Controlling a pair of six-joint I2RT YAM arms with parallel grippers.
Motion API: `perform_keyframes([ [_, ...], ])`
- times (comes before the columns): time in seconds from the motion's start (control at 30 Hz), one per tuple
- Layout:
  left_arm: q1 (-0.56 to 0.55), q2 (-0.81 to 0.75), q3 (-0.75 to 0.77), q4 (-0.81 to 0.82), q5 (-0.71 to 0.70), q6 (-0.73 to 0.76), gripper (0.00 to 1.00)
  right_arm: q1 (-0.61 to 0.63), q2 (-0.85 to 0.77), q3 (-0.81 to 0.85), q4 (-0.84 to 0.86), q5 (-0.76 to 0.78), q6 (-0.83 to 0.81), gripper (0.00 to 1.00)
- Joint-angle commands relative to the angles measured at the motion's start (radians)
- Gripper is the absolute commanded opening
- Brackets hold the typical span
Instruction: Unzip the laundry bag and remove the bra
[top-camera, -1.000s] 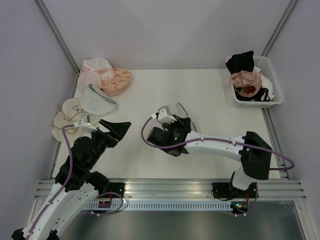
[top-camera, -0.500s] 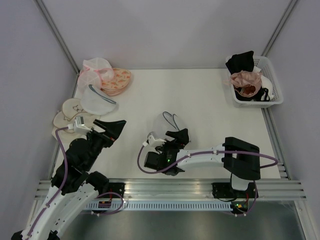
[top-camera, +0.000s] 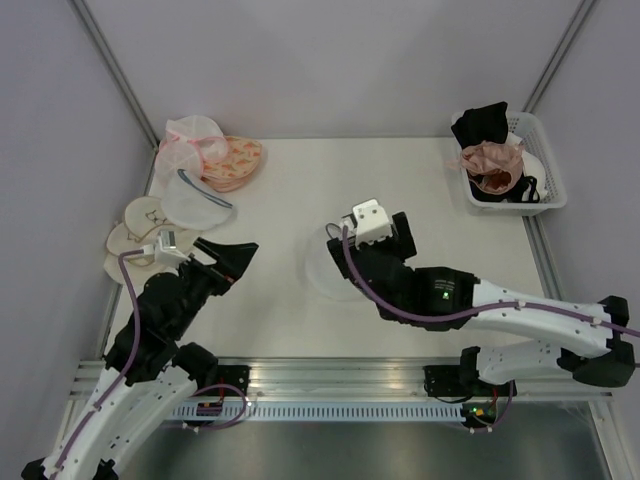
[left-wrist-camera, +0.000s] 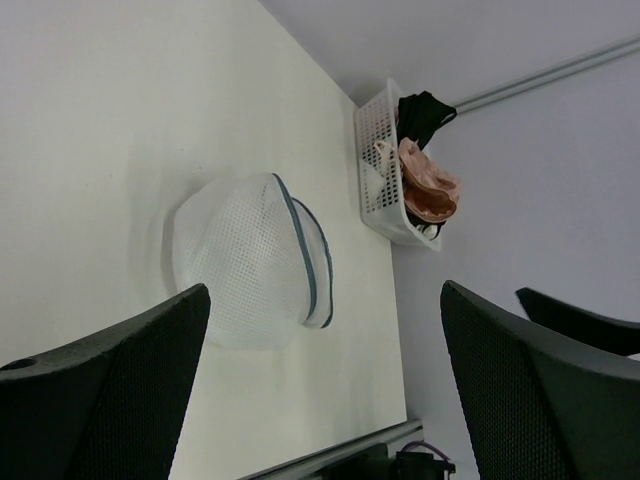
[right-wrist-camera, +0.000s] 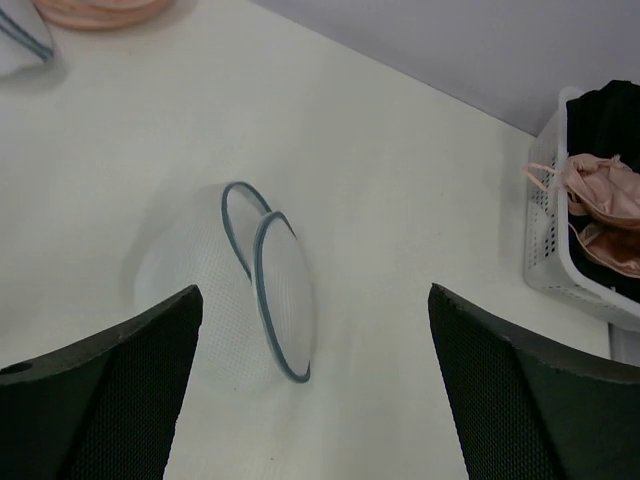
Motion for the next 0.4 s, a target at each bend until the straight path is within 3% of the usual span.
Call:
perform_keyframes([
  [0.0, 0.002, 0.05, 0.023, 0.026, 0.087, 0.063, 1.0, -0.021, -0.058, 0.068, -0.111, -0.024, 0.151, 0.98],
  [0.17, 0.002, 0.155, 0.015, 0.118, 0.286, 0.138, 1.0, -0.028, -0.194, 0.08, -0.159, -0.013, 0.253, 0.98],
  [0.37, 0.002, 0.328, 0.026, 0.198, 0.411, 0.218, 1.0, -0.029, -0.313, 0.056, -0.136, -0.081, 0.296, 0.98],
])
